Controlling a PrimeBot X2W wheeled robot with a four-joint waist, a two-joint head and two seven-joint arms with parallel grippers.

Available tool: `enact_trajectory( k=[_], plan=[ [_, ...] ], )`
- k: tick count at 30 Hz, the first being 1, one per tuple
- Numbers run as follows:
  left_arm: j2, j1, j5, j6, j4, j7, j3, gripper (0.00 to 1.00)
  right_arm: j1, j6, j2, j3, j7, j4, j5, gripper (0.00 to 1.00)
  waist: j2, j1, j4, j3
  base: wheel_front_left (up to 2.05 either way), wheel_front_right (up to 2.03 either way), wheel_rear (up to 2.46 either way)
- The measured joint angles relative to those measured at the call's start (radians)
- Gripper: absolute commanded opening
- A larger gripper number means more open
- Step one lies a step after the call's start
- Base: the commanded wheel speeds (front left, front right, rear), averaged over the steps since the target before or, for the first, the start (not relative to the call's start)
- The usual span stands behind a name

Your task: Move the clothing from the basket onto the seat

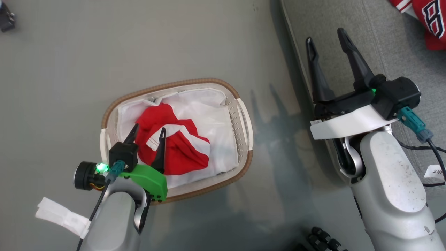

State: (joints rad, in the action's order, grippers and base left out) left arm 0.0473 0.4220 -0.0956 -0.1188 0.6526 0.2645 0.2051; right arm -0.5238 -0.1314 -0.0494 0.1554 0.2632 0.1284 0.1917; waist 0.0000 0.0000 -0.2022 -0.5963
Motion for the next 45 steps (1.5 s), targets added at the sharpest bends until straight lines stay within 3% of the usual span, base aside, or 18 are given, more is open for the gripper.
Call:
enact_trajectory(
  k=[15,28,45],
  plan=[
    [0.007,0.176,0.072,0.034,0.242,0.000,0.040,1.00,-0.051,0.000,0.000,0.011,0.000,-0.027,0.036,1.00,0.0000,0.0001,-0.041,-0.133,0.00,0.00,0.00],
    [0.030,0.366,0.155,0.118,0.543,-0.013,0.113,1.00,-0.073,0.000,0.000,0.017,0.000,-0.035,0.066,1.00,0.0000,0.0001,-0.068,-0.204,0.00,0.00,0.00],
    [0.040,0.467,0.214,0.145,0.629,-0.185,0.210,1.00,-0.090,0.000,0.000,0.040,0.000,-0.044,0.113,1.00,0.0000,0.0001,-0.098,-0.254,0.00,0.00,0.00]
  ],
)
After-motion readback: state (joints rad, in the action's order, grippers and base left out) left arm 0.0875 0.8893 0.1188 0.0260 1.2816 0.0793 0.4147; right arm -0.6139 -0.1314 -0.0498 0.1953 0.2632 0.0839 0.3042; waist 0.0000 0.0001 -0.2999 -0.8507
